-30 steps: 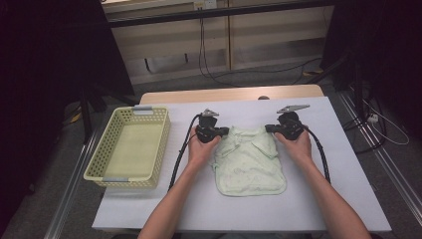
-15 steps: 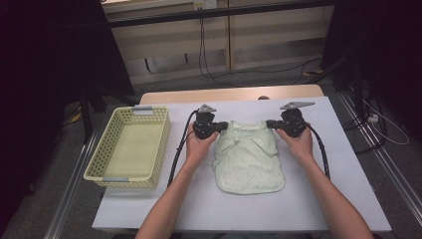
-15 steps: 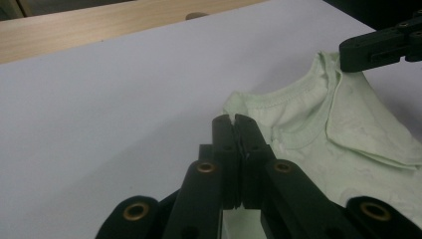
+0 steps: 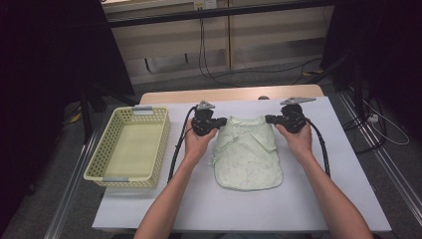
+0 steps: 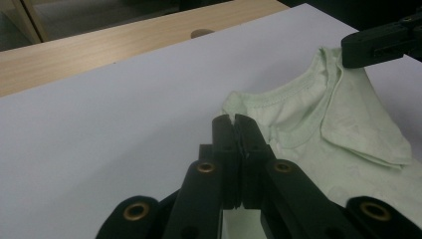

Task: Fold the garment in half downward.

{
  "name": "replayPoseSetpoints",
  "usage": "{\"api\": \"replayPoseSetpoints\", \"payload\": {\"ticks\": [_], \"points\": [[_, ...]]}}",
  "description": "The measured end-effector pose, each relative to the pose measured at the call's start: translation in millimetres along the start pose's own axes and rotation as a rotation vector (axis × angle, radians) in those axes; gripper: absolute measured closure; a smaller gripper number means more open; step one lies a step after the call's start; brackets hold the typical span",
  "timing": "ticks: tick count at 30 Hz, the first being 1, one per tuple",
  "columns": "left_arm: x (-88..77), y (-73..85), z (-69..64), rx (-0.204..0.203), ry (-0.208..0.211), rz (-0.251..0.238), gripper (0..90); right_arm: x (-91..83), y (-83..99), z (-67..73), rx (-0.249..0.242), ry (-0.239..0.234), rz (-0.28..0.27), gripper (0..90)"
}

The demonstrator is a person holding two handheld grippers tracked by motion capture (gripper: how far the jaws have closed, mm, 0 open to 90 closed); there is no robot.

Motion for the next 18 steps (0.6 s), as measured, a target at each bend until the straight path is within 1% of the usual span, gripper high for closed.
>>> {"api": "replayPoseSetpoints", "payload": {"ticks": [2, 5, 8, 13, 14, 15, 16, 18], "points": [[-1.5, -1.3, 0.7, 0.004, -0.003, -0.004, 89.3, -0.2, -1.6, 0.6, 0.002, -0.001, -0.005, 90.0], [-3.1, -4.3, 0.4, -0.005, 0.000, -0.017, 89.3, -0.8, -3.6, -0.3, 0.002, 0.004, -0.012, 90.0], [-3.9, -4.7, 2.4, 0.011, -0.007, -0.014, 89.3, -1.9, -7.3, 0.5, 0.001, 0.002, -0.020, 90.0], [-5.0, -7.5, 5.4, 0.011, -0.016, -0.024, 89.3, -3.0, -14.3, 1.8, -0.011, 0.001, -0.027, 90.0], [-5.5, -8.2, 6.0, 0.018, -0.018, -0.022, 89.3, -2.9, -15.5, 2.1, -0.009, 0.002, -0.028, 90.0], [-6.0, -9.5, 6.0, 0.015, -0.024, -0.025, 89.3, -2.8, -16.8, 2.2, -0.010, 0.002, -0.030, 90.0], [-6.7, -10.4, 6.5, 0.024, -0.024, -0.025, 89.3, -2.7, -18.3, 2.7, -0.008, 0.002, -0.034, 90.0], [-8.4, -12.2, 6.7, 0.025, -0.025, -0.034, 89.3, -2.8, -21.1, 3.3, -0.011, 0.004, -0.041, 90.0]]}}
Point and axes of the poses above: each handheld gripper's, and its own axes: x roughly forward along the jaws, y roughly out of its underside, z roughly to its left, the point moved 10 cm from there along x, roughly forward along the jaws, and after that the axes turned 9 degrees about -y, right-handed, at the moved point
